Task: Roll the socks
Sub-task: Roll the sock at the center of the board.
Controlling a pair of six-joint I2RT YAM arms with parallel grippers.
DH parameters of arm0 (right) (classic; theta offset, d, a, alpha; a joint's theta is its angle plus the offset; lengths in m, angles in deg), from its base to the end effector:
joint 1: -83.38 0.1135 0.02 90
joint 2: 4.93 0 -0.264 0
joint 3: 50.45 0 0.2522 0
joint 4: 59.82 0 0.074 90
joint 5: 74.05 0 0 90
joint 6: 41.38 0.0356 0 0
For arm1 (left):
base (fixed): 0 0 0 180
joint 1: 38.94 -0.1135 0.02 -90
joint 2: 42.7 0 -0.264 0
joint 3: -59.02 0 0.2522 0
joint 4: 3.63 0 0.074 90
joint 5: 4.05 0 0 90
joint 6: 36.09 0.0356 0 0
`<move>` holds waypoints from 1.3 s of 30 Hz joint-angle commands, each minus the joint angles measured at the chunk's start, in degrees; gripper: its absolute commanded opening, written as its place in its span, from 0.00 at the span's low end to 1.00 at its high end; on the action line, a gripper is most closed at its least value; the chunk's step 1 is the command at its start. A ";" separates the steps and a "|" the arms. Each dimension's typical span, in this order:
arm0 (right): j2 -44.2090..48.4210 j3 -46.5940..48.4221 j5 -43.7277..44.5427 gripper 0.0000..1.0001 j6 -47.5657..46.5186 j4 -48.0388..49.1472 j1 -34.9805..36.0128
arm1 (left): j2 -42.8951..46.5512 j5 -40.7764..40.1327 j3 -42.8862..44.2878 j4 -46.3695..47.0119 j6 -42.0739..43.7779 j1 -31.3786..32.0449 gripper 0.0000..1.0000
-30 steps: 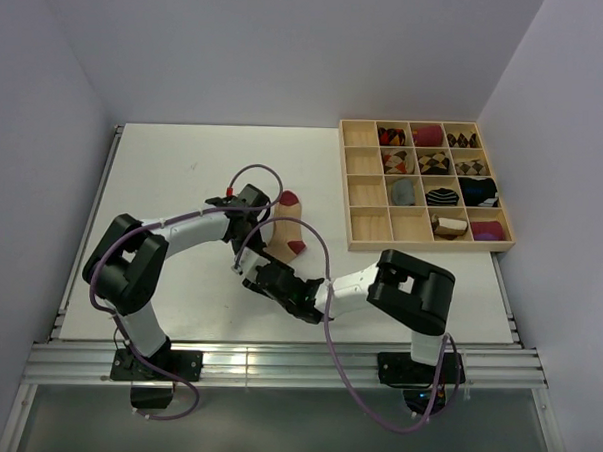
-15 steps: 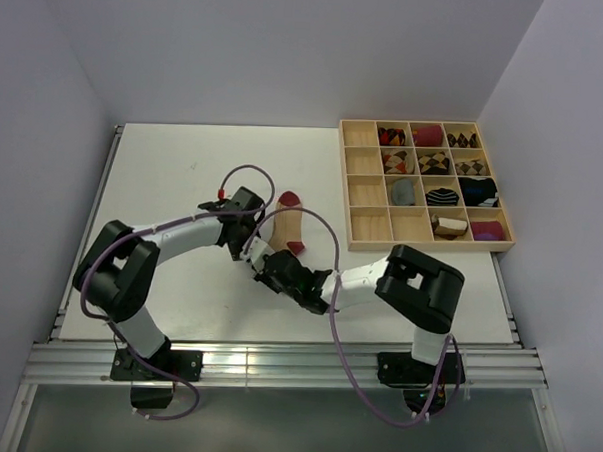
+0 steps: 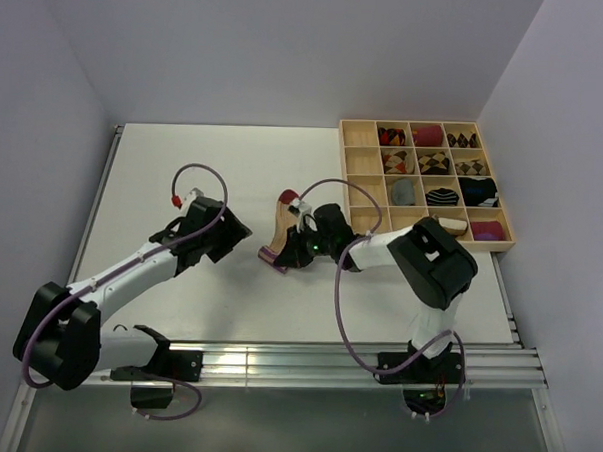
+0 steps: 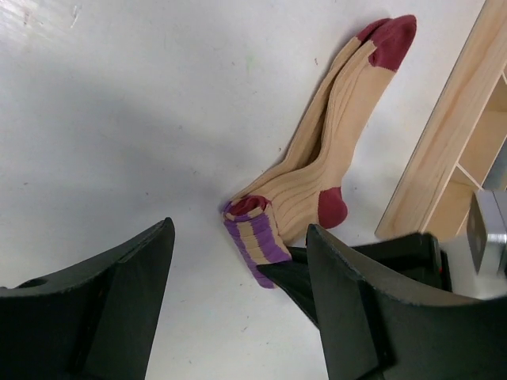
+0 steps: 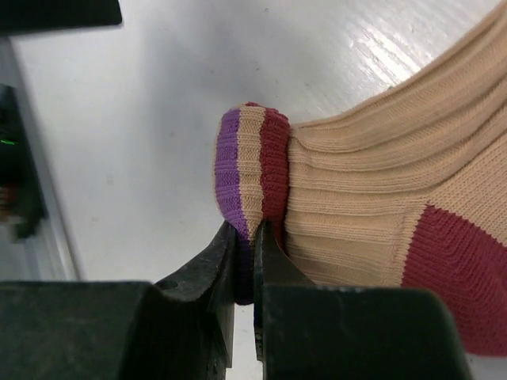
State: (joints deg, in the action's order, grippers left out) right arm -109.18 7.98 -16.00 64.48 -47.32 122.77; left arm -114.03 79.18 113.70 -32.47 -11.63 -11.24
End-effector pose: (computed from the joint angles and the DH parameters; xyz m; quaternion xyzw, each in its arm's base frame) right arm 0.2569 0.2353 0.1313 -0.3004 0.8017 0.4262 0.2920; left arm 0.2266 -0.1142 0.2134 -0.3207 0.8667 -0.2373 0.2994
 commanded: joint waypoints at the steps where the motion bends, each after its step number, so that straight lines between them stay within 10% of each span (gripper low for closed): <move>1: -4.82 1.48 -14.89 0.00 12.25 2.56 -4.06 | 1.28 1.40 -3.30 8.37 -1.87 0.95 0.73; 29: -14.49 1.39 -17.36 0.00 26.15 4.77 -11.27 | -19.72 2.99 -1.11 19.82 -0.82 7.45 0.65; 39: -11.42 0.60 -15.08 0.03 23.87 3.62 -11.10 | -22.54 2.28 2.48 11.94 1.29 8.33 0.12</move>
State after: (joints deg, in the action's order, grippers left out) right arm -121.02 9.53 -36.08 92.06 -37.81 111.87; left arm -134.99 82.00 114.29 -13.87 -12.61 -3.83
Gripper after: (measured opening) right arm 0.143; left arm 0.171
